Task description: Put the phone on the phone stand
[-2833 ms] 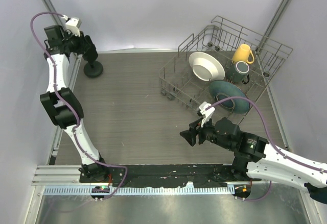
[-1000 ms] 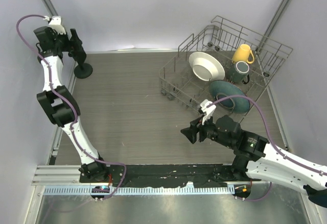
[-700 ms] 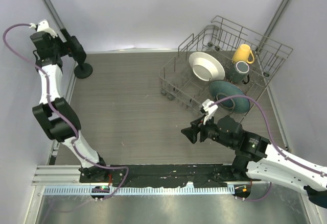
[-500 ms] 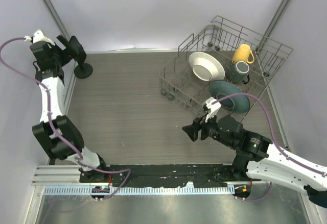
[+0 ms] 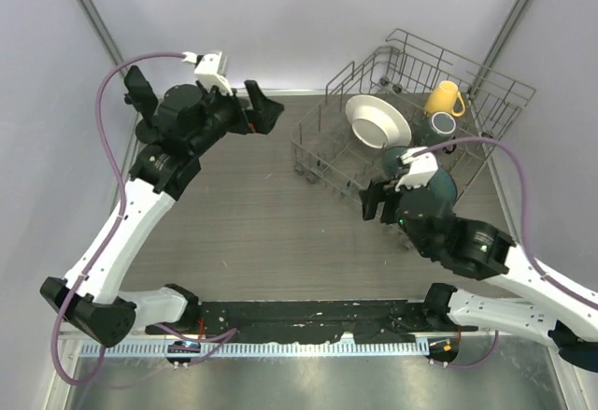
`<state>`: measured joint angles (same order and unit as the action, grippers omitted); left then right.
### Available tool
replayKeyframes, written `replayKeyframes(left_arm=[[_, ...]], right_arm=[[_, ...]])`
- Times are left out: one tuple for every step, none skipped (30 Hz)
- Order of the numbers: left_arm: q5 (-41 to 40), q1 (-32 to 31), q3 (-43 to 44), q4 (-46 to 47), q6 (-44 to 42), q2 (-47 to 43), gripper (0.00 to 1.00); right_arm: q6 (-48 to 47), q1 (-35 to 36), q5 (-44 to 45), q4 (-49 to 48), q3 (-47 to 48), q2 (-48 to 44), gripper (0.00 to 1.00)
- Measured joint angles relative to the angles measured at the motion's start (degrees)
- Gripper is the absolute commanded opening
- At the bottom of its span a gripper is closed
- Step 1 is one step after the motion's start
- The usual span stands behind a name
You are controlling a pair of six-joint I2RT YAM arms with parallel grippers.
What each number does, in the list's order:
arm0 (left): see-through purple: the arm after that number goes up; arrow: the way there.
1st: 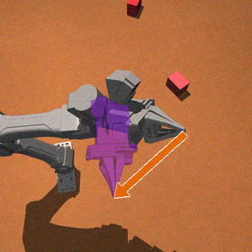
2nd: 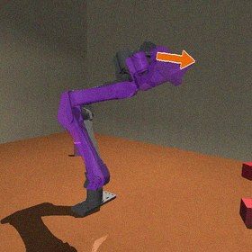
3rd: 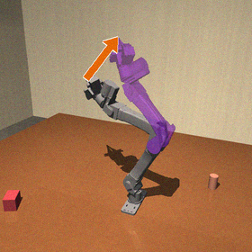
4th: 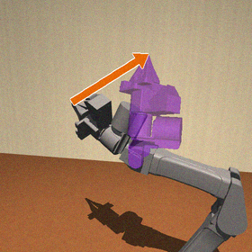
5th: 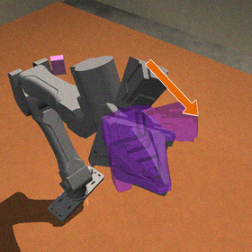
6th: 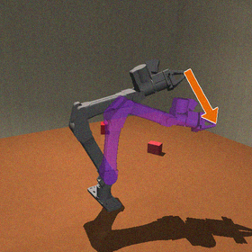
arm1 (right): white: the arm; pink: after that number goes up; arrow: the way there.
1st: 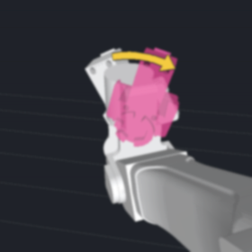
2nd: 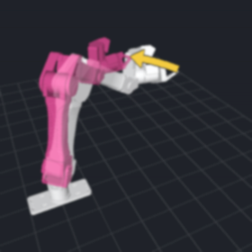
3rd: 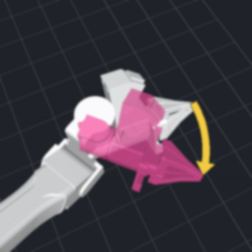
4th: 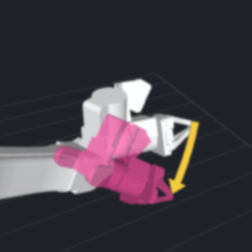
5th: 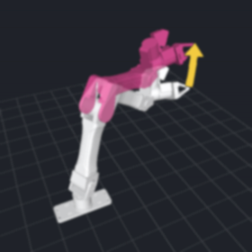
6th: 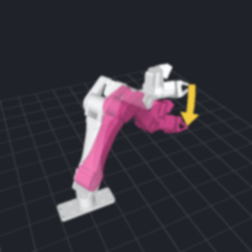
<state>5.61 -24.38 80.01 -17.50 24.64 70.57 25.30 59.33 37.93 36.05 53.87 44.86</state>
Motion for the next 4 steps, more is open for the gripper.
replayKeyframes(left_arm=[[-0.37, -2.58, 1.95, -0.33, -1.20, 0.00, 1.00], [-0.72, -4.87, 3.80, -0.66, -2.45, 0.00, 1.00], [-1.20, -7.13, 5.11, -0.83, -3.50, 0.00, 1.00], [-1.60, -9.73, 6.62, -1.20, -4.79, -0.07, 1.00]], right_arm=[[-0.61, 0.00, 1.53, 0.31, 1.75, -0.46, 0.78], [-1.38, 0.00, 2.95, 0.74, 3.41, -1.20, 0.78], [-2.14, 0.00, 4.20, 1.25, 5.05, -2.10, 0.79], [-2.89, 0.00, 5.29, 1.66, 6.60, -3.17, 0.80]])
